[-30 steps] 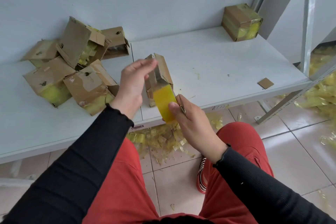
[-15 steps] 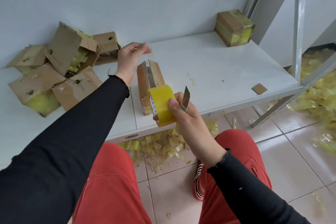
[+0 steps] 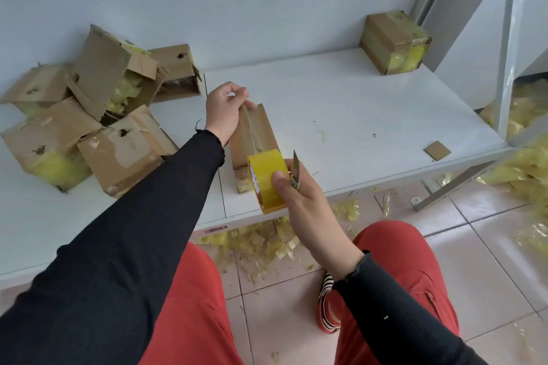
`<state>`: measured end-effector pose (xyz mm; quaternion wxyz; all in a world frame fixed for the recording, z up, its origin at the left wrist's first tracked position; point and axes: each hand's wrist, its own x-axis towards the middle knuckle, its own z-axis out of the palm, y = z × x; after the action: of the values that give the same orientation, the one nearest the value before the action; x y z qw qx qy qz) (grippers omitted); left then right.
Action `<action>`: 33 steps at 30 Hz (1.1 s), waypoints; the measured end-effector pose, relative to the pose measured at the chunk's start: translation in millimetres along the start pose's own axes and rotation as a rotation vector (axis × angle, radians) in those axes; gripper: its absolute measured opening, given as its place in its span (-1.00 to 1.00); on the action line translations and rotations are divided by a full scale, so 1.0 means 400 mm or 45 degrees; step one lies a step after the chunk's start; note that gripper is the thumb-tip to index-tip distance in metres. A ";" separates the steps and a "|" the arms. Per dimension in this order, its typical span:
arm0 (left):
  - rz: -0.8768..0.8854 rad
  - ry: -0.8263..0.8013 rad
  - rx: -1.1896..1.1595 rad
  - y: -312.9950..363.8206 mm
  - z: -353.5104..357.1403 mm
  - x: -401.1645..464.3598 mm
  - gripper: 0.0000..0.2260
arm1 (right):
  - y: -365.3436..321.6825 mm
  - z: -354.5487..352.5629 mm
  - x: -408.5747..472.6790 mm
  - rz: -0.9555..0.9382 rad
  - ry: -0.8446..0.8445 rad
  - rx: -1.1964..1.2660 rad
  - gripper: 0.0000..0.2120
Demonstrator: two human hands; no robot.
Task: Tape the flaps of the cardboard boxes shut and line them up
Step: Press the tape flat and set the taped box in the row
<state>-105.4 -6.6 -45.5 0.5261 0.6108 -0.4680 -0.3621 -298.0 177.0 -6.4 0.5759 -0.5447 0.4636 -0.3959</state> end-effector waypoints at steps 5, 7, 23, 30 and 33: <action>-0.026 0.018 -0.036 -0.015 0.003 0.012 -0.83 | 0.021 0.001 0.007 0.046 0.022 -0.054 -0.61; -0.010 0.048 -0.052 -0.017 0.006 0.012 -0.84 | 0.028 0.008 0.005 0.053 0.035 -0.067 -0.55; -0.389 0.051 0.071 -0.021 0.003 0.035 -0.89 | 0.084 0.001 0.008 0.033 0.078 -0.154 -0.57; -0.878 -0.353 0.276 0.017 -0.017 0.088 -0.75 | 0.139 -0.024 0.014 -0.037 -0.017 -0.046 -0.74; -0.937 -0.446 0.367 0.017 -0.021 0.104 -0.76 | 0.160 -0.030 0.017 -0.079 -0.043 -0.055 -0.78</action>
<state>-86.4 -43.7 -35.2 0.1839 0.7335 -0.3470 -0.5548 -310.9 173.3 -70.6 0.5593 -0.5777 0.4449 -0.3943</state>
